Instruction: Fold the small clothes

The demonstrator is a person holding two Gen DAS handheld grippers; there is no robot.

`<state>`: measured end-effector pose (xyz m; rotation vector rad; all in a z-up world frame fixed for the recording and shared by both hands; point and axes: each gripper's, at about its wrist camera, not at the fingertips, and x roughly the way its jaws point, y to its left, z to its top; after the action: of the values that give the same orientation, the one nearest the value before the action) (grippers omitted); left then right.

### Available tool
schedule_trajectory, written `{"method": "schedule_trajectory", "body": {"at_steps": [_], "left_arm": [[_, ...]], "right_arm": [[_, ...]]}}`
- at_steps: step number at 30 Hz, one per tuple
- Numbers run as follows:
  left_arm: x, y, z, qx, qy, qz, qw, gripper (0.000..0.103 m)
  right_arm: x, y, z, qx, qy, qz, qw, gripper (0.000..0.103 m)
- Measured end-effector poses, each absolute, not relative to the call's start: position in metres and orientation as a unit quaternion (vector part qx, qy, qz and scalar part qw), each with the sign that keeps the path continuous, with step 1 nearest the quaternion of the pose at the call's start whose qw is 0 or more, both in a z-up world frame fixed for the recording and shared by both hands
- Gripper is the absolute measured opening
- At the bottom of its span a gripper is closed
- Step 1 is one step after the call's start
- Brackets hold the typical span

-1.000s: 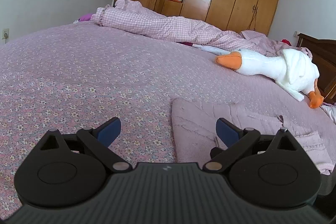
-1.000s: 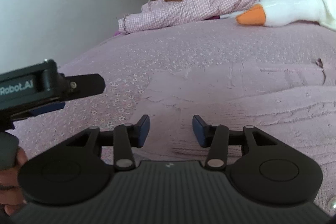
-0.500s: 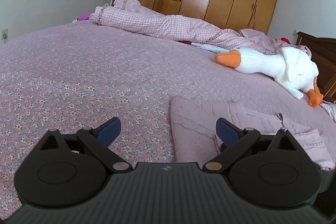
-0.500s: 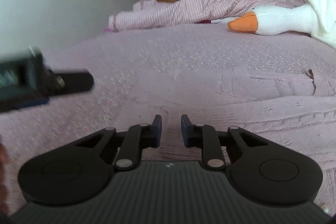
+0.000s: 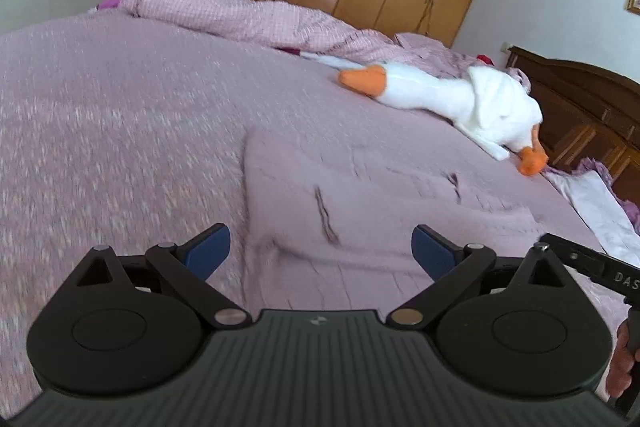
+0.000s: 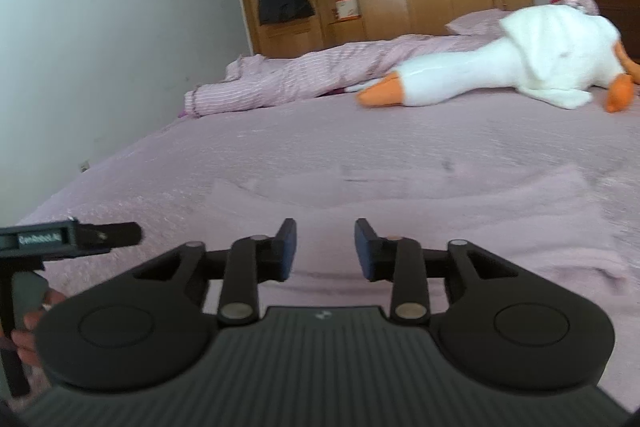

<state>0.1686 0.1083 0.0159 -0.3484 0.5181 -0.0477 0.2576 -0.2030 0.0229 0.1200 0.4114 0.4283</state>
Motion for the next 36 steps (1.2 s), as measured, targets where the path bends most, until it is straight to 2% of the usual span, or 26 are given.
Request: {"method": "schedule_trajectory", "body": {"at_steps": [5, 7, 8, 9, 15, 19, 27, 36], "left_arm": [[0.131, 0.106, 0.008, -0.172, 0.285, -0.049, 0.942, 0.100], [0.115, 0.109, 0.005, -0.177, 0.291, -0.051, 0.939, 0.100], [0.107, 0.111, 0.004, -0.176, 0.296, -0.050, 0.937, 0.100], [0.098, 0.113, 0.003, -0.176, 0.302, -0.048, 0.936, 0.100], [0.055, 0.120, -0.014, -0.202, 0.341, -0.071, 0.915, 0.100], [0.037, 0.119, -0.028, -0.249, 0.370, -0.091, 0.891, 0.100], [0.007, 0.115, -0.034, -0.247, 0.383, -0.108, 0.884, 0.100], [0.068, 0.132, -0.043, -0.335, 0.352, -0.122, 0.865, 0.103]], "right_arm": [[0.234, -0.264, 0.013, 0.052, 0.221, 0.201, 0.953, 0.037], [0.228, -0.292, 0.006, 0.063, 0.235, 0.199, 0.949, 0.043], [0.226, -0.304, 0.003, 0.071, 0.241, 0.198, 0.947, 0.052], [0.221, -0.319, -0.001, 0.085, 0.248, 0.196, 0.945, 0.055], [0.200, -0.391, -0.031, 0.187, 0.291, 0.188, 0.919, 0.056], [0.187, -0.410, -0.041, 0.200, 0.310, 0.186, 0.911, 0.056], [0.167, -0.451, -0.055, 0.258, 0.347, 0.197, 0.880, 0.056], [0.182, -0.459, -0.064, 0.300, 0.365, 0.219, 0.854, 0.055]]}}
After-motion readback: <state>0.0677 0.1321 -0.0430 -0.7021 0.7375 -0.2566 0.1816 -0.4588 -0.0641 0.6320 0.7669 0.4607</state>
